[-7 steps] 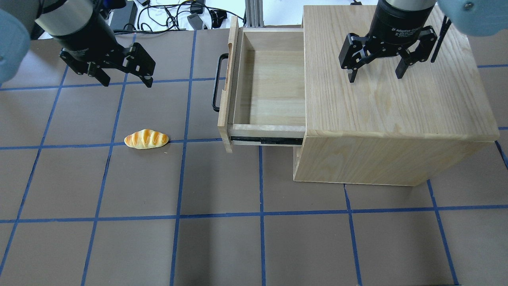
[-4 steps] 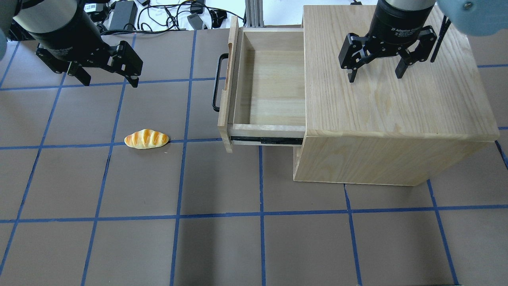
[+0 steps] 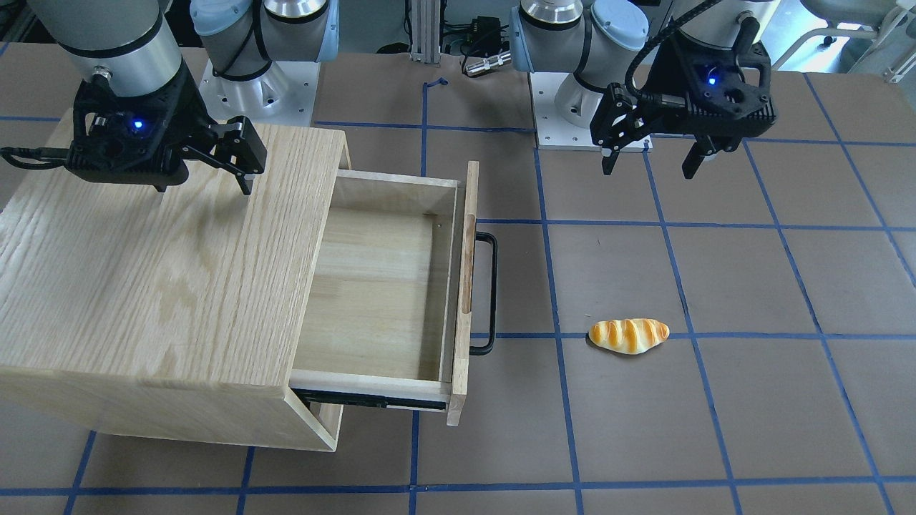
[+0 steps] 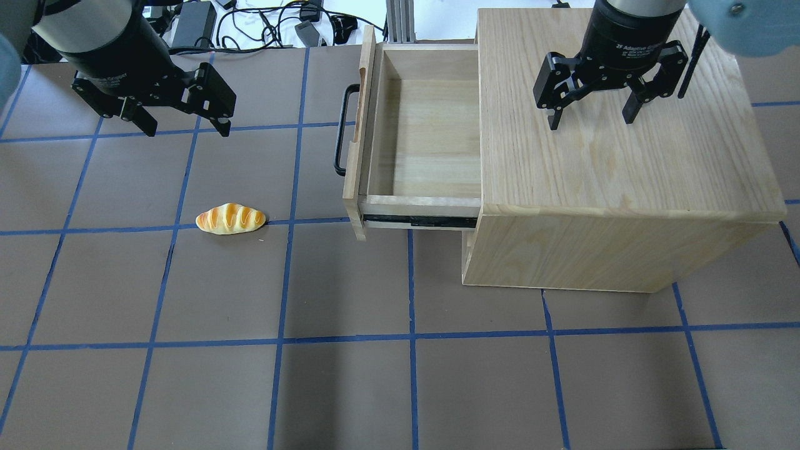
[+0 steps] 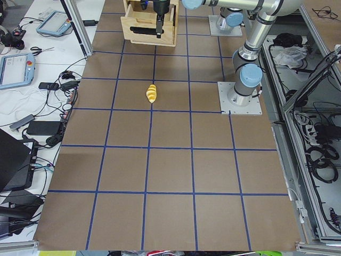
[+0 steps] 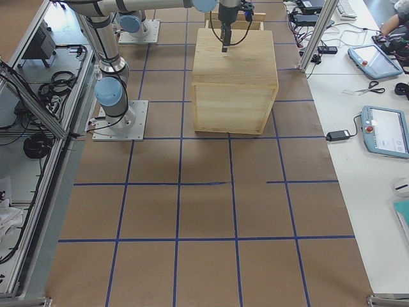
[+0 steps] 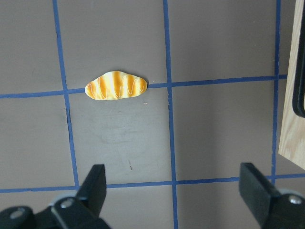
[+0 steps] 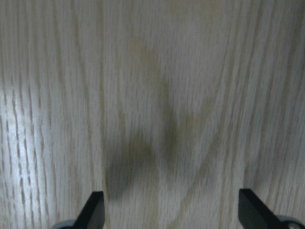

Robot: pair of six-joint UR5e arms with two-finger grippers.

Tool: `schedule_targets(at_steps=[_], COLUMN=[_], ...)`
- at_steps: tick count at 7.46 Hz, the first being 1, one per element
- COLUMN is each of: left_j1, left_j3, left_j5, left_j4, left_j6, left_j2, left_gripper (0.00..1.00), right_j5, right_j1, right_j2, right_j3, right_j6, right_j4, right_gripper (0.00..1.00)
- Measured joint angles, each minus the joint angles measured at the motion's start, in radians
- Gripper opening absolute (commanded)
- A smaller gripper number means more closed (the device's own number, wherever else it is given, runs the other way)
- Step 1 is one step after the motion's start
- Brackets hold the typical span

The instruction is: Open upper drawer

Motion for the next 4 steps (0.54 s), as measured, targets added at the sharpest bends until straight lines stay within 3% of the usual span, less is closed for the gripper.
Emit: schedule_targets(at_steps=[4], left_j1=[0.000], left_j3=[-0.001], left_j5=[0.003], left_j4=[0.000], left_j6=[0.001], left_j2=[0.008], left_gripper=[1.00], right_j5=[0.000], right_j1=[0.000], right_j2=[0.000], right_j3=[0.000], right_j6=[0.000], right_j4=[0.000], right_gripper=[1.00])
